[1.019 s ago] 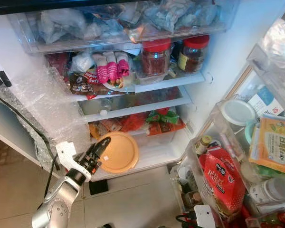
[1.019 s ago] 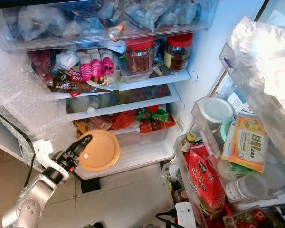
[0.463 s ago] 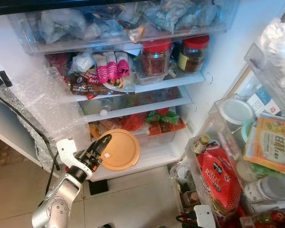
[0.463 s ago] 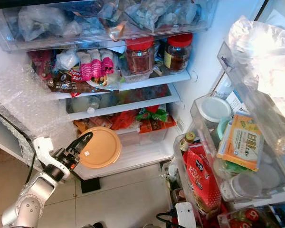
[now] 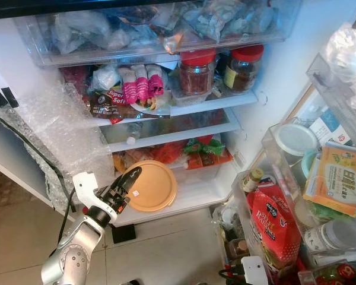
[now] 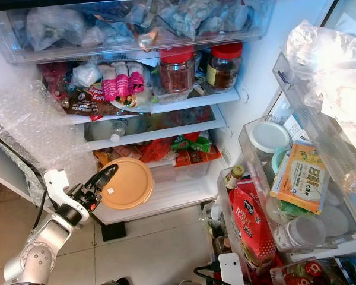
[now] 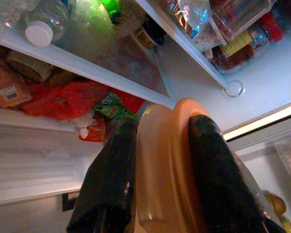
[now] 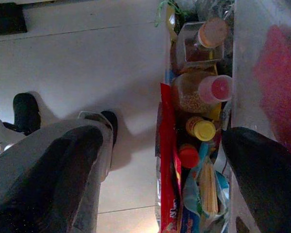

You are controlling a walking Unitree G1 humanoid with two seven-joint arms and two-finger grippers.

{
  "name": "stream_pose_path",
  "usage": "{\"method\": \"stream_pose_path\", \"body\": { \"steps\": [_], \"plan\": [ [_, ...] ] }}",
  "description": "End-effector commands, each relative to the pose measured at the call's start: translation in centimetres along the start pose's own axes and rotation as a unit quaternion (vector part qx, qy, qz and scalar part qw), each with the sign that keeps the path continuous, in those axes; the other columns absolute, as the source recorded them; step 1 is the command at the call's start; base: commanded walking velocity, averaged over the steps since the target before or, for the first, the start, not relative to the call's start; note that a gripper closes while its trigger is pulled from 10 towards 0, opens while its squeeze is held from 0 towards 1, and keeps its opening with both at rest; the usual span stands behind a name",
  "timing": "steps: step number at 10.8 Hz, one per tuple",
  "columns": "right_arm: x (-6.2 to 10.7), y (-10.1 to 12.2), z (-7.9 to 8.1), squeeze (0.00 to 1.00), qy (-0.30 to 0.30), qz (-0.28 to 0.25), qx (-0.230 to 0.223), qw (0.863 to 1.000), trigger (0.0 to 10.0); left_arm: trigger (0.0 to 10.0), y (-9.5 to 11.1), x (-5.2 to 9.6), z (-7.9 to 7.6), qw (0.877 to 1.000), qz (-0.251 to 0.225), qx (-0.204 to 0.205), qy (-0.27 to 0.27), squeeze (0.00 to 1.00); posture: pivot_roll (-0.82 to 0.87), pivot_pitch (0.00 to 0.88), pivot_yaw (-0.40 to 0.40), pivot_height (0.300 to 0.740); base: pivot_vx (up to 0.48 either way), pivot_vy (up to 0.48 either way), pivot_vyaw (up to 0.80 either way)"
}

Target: Restocking fridge

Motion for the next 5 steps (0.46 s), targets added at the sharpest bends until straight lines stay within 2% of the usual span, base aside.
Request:
{"method": "stream_pose_path", "body": {
  "steps": [1,5],
  "plan": [
    [0.24,-1.06,-0.46,0.00,-0.007,0.018,-0.001,1.000,10.0,10.0,0.15,0.01,-0.15,1.000,-0.004,-0.003,0.001,0.00,-0.14,0.168,-0.054,0.740,0.000,0.000,0.00],
    [0.26,-1.26,-0.60,0.00,-0.013,0.026,-0.001,1.000,10.0,10.0,0.13,-0.33,-0.39,1.000,-0.009,-0.001,0.002,0.00,-0.14,0.172,-0.055,0.740,0.000,0.000,0.00]
  ]
}}
Point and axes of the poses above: a point about 5 cm out from each wrist's last joint towards the gripper, its own x axis pointing back from the gripper into the wrist, its own y axis along the axis of the wrist's last joint, z = x × y, the point moved 1 cm from there along -x, pointing out of the wrist towards the gripper, and after that the axes turned 3 degrees about -x, right-handed, at the moved point
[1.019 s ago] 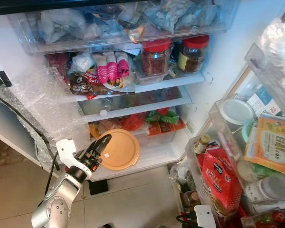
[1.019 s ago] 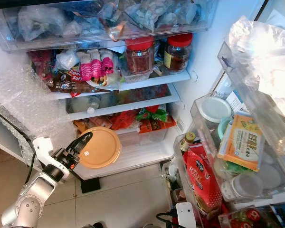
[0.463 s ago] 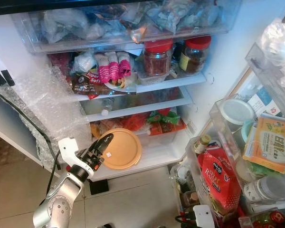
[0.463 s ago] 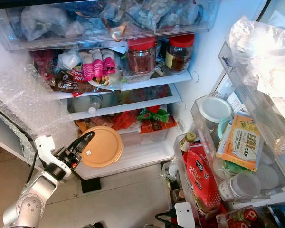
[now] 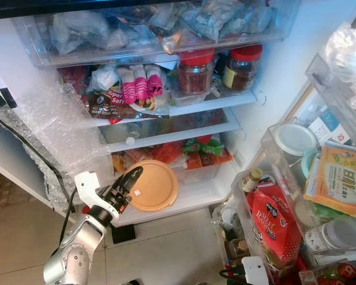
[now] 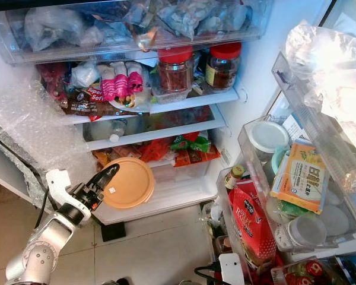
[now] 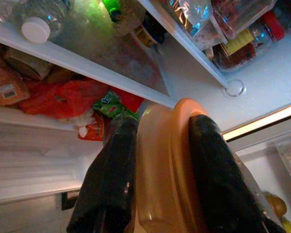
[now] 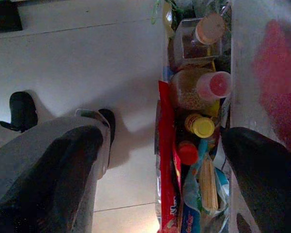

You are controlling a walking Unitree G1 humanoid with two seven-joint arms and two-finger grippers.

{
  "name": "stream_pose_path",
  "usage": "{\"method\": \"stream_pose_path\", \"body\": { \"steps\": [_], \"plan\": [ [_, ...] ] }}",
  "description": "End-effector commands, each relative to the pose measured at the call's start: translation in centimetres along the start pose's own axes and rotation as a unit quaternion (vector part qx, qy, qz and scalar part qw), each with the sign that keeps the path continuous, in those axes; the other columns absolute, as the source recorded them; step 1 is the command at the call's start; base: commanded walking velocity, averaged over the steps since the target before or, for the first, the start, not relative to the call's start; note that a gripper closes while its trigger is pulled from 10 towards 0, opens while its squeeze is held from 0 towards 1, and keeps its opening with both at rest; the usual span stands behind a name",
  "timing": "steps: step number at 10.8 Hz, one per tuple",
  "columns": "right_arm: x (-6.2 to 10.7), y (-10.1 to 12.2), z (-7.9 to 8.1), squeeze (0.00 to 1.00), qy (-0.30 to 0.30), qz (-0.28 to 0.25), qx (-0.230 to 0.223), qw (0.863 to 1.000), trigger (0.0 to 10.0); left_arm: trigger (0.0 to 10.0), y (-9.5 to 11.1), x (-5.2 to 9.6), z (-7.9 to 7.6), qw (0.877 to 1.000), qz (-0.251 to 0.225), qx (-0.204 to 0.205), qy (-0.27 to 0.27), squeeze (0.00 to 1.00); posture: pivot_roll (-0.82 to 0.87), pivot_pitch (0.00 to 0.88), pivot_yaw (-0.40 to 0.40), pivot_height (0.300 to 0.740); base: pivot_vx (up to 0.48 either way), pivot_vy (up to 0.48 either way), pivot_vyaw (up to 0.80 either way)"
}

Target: Restocking fridge

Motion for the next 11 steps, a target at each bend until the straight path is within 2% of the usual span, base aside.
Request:
{"method": "stream_pose_path", "body": {
  "steps": [1,6,10,11],
  "plan": [
    [0.25,-1.19,-0.49,0.00,-0.006,0.022,0.001,1.000,10.0,10.0,0.32,-0.10,-0.20,1.000,-0.011,-0.003,-0.001,0.00,-0.14,0.172,-0.056,0.740,0.000,0.000,0.00],
    [0.24,-1.16,-0.51,0.00,-0.006,0.022,0.003,1.000,10.0,10.0,0.39,-0.36,-0.45,1.000,-0.016,0.000,-0.002,0.00,-0.14,0.174,-0.059,0.740,0.000,0.000,0.00],
    [0.24,-1.15,-0.46,0.00,-0.002,0.021,0.001,1.000,10.0,10.0,0.39,-0.43,-0.47,1.000,-0.018,-0.001,-0.002,0.00,-0.14,0.173,-0.059,0.678,0.000,0.000,0.00],
    [0.24,-1.05,-0.44,0.00,0.001,0.017,0.004,1.000,10.0,10.0,0.41,-0.47,-0.49,1.000,-0.019,-0.001,-0.002,0.00,-0.14,0.173,-0.060,0.678,0.000,0.000,0.00]
  ]
}}
Point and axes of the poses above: a point about 5 cm out from each wrist's last joint towards the gripper, its own x axis pointing back from the gripper into the wrist, its own y axis along the axis of the wrist's last joint, z = x × y, the point moved 1 cm from there along -x, pointing out of the wrist towards the gripper, and after that the axes turned 3 degrees about -x, right-handed, at the moved point
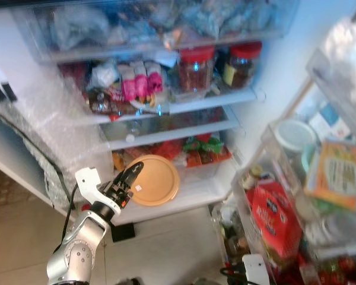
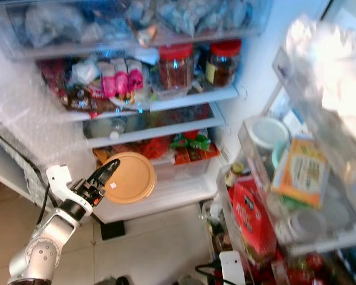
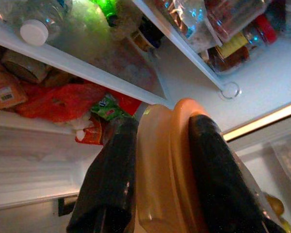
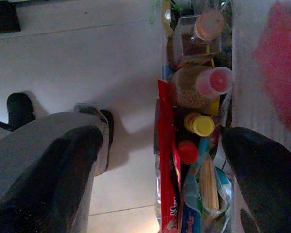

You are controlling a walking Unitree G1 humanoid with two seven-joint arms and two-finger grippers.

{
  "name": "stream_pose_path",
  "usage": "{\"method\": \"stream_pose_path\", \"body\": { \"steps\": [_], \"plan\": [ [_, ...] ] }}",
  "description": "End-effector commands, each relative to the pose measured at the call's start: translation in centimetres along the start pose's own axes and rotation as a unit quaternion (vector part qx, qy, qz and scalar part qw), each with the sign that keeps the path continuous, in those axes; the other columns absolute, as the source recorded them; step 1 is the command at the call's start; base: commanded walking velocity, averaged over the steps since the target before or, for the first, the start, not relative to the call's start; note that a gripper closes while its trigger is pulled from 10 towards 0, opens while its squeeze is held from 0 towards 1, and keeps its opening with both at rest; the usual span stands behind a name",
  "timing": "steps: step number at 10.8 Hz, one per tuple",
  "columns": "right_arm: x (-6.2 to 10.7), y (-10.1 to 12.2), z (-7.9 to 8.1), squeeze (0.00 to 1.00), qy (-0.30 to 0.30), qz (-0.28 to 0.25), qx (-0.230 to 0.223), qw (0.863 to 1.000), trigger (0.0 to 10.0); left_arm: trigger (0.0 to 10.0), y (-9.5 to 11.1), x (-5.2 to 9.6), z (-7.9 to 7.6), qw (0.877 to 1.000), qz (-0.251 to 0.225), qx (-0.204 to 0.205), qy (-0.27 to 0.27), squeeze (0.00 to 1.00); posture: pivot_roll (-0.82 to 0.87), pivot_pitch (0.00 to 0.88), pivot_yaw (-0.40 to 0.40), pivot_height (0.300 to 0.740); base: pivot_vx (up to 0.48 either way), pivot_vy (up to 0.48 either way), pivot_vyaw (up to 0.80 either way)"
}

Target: Restocking fridge

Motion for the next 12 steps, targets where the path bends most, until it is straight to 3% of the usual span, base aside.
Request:
{"method": "stream_pose_path", "body": {
  "steps": [1,4,7,12],
  "plan": [
    [0.30,-1.43,-0.23,0.00,-0.003,0.023,0.003,1.000,10.0,10.0,0.02,0.08,-0.10,1.000,-0.004,0.000,0.000,0.00,-0.14,0.173,-0.060,0.678,0.000,0.000,0.00],
    [0.30,-1.53,-0.26,0.00,-0.004,0.027,0.002,1.000,10.0,10.0,-0.01,-0.04,-0.22,1.000,-0.005,0.002,-0.002,0.00,-0.14,0.169,-0.061,0.678,0.000,0.000,0.00],
    [0.30,-1.43,-0.20,0.00,0.002,0.023,0.001,1.000,10.0,10.0,0.00,-0.18,-0.23,1.000,-0.007,0.000,-0.001,0.00,-0.14,0.168,-0.062,0.639,0.000,0.000,0.00],
    [0.30,-1.40,-0.20,0.00,0.001,0.022,0.002,1.000,10.0,10.0,0.22,-0.58,-0.22,1.000,-0.015,-0.002,0.011,0.00,-0.14,0.173,-0.062,0.639,0.000,0.000,0.00]
  ]
}}
Point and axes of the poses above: a point about 5 cm out from each wrist's last joint towards the gripper, its own x axis pointing back from the gripper into the wrist, its own y axis along the axis of the wrist's last joint, z = x × y, the point moved 1 cm from there along -x, pointing out of the wrist towards the gripper, and after that the axes turned 3 degrees about -x, right-handed, at the moved point
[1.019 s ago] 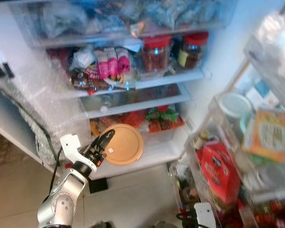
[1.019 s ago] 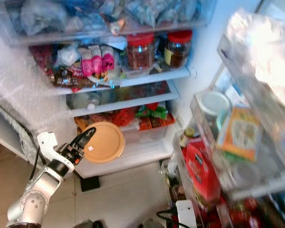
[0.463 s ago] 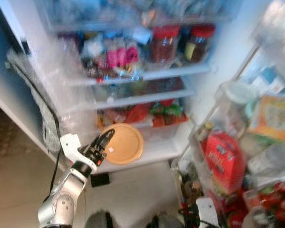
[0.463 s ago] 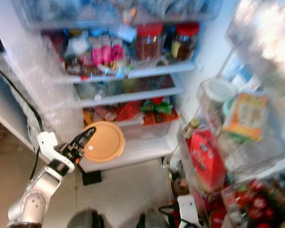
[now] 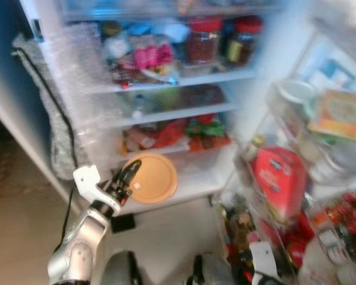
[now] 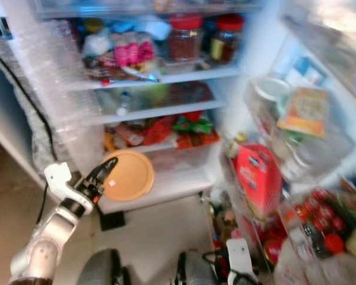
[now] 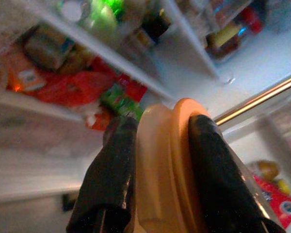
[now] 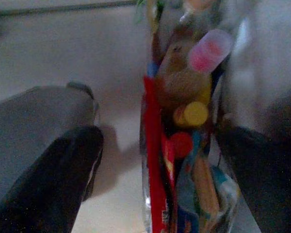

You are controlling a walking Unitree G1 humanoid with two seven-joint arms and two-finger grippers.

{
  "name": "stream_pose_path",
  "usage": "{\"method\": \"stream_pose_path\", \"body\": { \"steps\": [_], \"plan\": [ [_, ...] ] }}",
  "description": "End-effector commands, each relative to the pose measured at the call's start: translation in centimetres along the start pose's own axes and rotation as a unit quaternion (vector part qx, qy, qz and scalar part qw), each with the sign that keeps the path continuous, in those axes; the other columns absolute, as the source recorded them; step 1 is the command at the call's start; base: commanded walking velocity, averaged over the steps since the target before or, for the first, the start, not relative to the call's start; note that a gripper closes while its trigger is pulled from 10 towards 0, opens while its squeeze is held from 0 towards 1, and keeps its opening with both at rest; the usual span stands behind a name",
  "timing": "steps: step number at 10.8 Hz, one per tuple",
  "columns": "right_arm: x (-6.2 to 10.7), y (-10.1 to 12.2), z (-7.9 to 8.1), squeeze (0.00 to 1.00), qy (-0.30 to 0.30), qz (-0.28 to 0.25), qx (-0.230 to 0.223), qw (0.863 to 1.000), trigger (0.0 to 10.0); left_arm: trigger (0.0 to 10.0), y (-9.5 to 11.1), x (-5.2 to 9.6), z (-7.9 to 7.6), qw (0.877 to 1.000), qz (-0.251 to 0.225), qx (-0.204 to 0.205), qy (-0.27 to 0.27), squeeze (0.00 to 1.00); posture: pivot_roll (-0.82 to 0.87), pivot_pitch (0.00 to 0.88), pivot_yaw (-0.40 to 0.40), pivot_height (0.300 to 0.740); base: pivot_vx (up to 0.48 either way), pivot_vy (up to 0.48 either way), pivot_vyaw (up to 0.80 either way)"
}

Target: Restocking fridge

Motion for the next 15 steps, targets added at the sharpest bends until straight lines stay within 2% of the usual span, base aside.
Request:
{"method": "stream_pose_path", "body": {
  "steps": [1,9,15],
  "plan": [
    [0.3,-2.1,1.0,0.00,0.016,0.044,-0.002,0.999,10.0,10.0,-0.3,0.8,1.0,1.000,0.001,0.004,0.027,0.00,-0.14,0.173,-0.061,0.639,0.000,0.000,0.00],
    [0.3,-2.1,1.0,0.00,0.018,0.045,-0.005,0.999,10.0,10.0,-0.6,-0.4,0.8,1.000,-0.001,0.017,0.026,0.00,-0.14,0.176,-0.060,0.639,0.000,0.000,0.00],
    [0.3,-2.1,1.1,0.00,0.020,0.046,-0.005,0.999,10.0,10.0,-0.7,-0.4,0.9,1.000,0.001,0.011,0.028,0.00,-0.14,0.174,-0.059,0.639,0.296,0.000,0.00]
  ]
}}
Point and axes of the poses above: a point about 5 cm out from each wrist's last joint towards the gripper, its own x axis pointing back from the gripper into the wrist, its own y axis along the axis of the wrist's last joint, z = x × y, the point moved 1 cm from there along -x, pointing out of the wrist towards the gripper, and after that the axes turned 3 degrees about -x, right-handed, at the moved point
